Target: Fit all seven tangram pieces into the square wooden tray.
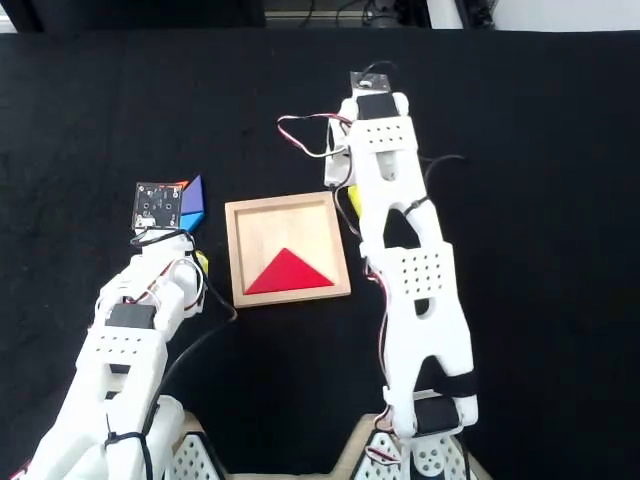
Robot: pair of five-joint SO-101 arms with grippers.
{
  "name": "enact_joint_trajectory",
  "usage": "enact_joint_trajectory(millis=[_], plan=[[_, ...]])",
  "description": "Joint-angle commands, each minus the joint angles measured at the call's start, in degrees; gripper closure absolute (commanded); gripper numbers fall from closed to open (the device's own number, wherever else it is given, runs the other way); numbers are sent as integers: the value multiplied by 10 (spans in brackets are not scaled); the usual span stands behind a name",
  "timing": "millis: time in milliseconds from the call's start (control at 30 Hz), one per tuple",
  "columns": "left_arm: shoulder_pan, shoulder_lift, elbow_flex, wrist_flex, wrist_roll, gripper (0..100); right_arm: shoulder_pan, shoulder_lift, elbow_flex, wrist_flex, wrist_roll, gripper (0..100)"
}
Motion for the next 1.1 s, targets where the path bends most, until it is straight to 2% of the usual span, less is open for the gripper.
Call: enact_joint_trajectory(millis=[0,400,567,800,1067], plan=[[7,-5,-5,-10,2,895,-12,-5,-43,4,-6,717],[7,-5,-5,-10,2,895,-25,-38,-73,30,-7,719],[7,-5,-5,-10,2,895,-38,5,-77,11,-6,719],[7,-5,-5,-10,2,895,-25,52,-78,9,-6,719],[7,-5,-5,-10,2,895,-7,10,-73,27,-6,719]])
